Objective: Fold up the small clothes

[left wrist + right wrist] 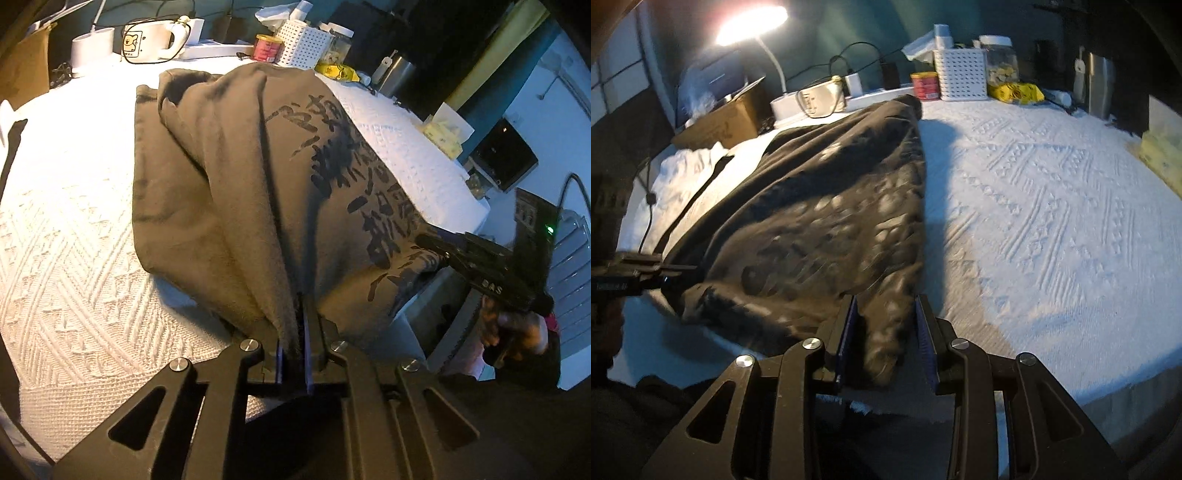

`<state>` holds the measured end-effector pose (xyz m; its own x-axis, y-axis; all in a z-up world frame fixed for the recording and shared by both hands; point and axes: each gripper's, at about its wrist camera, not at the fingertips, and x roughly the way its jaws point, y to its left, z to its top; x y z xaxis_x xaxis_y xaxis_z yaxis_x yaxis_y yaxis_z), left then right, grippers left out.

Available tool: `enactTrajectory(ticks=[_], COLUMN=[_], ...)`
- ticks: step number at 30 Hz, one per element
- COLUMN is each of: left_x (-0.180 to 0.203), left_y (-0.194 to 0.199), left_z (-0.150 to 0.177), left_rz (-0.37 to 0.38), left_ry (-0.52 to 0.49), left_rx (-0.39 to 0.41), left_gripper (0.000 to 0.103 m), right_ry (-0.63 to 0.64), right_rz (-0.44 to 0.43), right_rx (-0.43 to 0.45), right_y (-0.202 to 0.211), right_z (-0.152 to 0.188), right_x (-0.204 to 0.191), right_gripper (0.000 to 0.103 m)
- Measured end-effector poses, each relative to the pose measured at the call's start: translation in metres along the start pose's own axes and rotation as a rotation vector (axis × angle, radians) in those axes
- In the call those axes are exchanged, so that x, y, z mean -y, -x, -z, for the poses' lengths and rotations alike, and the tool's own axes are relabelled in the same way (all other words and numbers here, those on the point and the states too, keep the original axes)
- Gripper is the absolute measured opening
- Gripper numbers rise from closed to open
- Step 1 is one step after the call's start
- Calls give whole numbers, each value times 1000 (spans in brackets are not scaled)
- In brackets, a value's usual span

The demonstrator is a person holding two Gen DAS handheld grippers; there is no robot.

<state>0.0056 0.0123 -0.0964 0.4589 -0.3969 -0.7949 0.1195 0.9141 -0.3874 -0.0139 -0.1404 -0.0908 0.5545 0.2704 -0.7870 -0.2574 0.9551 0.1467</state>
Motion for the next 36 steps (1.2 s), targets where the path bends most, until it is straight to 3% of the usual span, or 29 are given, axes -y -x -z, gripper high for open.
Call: enactTrajectory(ticks=[4,8,13,19,27,31,36], left_x=[-1,8,12,26,10,7,8], left_y=[-2,0,1,0,15,19,13], left_z=[1,3,9,18,12,5,1], left_rz=[-7,-65,-85,-186,-196,-225,-246], left_ry=[10,-22,-53,-176,-155,-147,-160], left_rx=[0,5,13,32,37,57,39], left_gripper=[9,14,35,38,38,50,50], right_ry=[6,18,3,-11,-31,-55,-70], right_rz=[49,86,110,102,87,87,89], right_rx=[45,77,40,39,22,-1,-36], right_y=[10,21,13,18,23,23,22], right_z=[7,9,23,28,28,25,22], right_x=[-10,-20,-25,-27,-27,-24,-23], right_gripper=[8,7,7,7,8,8,8])
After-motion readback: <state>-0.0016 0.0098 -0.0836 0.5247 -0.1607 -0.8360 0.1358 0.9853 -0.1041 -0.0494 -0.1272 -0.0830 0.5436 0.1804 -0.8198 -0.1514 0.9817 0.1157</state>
